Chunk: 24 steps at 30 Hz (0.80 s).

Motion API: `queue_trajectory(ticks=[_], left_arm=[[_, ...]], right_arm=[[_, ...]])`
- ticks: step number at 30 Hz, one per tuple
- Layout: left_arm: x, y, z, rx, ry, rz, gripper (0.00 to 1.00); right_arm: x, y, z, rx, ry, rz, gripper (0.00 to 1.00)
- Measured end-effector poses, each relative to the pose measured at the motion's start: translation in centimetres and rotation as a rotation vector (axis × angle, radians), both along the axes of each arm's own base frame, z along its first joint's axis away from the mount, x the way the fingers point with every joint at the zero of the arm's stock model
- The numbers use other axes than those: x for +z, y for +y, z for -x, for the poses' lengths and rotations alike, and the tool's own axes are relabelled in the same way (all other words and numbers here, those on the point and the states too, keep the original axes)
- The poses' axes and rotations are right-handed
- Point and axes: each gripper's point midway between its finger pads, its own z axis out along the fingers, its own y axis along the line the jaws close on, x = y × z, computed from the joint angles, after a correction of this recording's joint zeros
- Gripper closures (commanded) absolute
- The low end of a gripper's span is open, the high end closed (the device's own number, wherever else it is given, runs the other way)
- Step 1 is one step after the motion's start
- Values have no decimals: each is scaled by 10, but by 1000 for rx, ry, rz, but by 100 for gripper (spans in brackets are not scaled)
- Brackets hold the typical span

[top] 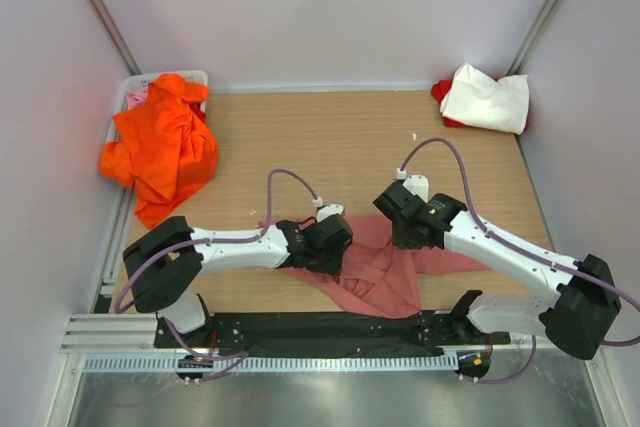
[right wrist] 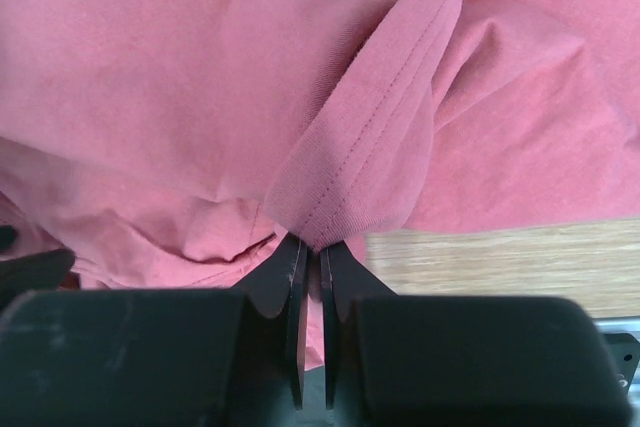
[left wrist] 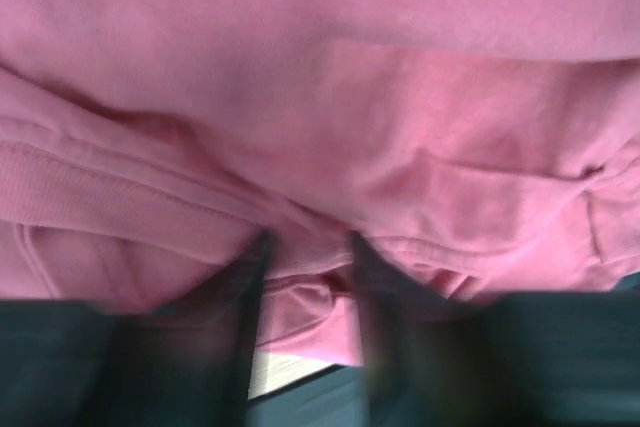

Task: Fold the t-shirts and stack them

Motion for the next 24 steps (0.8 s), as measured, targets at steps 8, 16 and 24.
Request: queue_trajectory(ticks=[8, 16, 24], left_arm=[[-6, 1, -2, -4, -7, -38, 100], [52, 1, -25, -4, -134, -28, 100], [172, 54, -121, 219, -326, 147, 100]], right_arm=[[-2, 1, 0, 8, 7, 1, 89], [-1, -1, -2, 3, 5, 3, 90], [27, 0, -19, 6, -69, 8, 87]])
